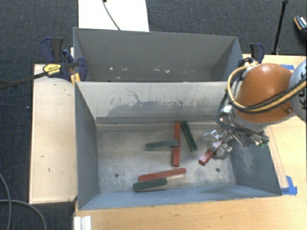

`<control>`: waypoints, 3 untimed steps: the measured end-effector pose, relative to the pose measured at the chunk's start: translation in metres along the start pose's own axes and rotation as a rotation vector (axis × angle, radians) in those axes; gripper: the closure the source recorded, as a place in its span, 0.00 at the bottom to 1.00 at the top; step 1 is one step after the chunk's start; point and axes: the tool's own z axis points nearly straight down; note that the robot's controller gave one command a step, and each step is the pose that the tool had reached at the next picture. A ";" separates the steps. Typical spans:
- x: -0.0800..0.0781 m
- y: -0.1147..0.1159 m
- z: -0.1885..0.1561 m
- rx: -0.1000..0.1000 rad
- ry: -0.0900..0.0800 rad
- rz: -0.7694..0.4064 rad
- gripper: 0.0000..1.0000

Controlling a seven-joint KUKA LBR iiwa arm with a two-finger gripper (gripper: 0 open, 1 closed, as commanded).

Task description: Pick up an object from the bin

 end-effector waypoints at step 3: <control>-0.001 0.000 -0.027 0.002 -0.002 0.004 1.00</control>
Offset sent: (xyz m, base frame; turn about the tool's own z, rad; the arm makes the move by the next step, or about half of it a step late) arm -0.0002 0.0001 0.0174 0.0000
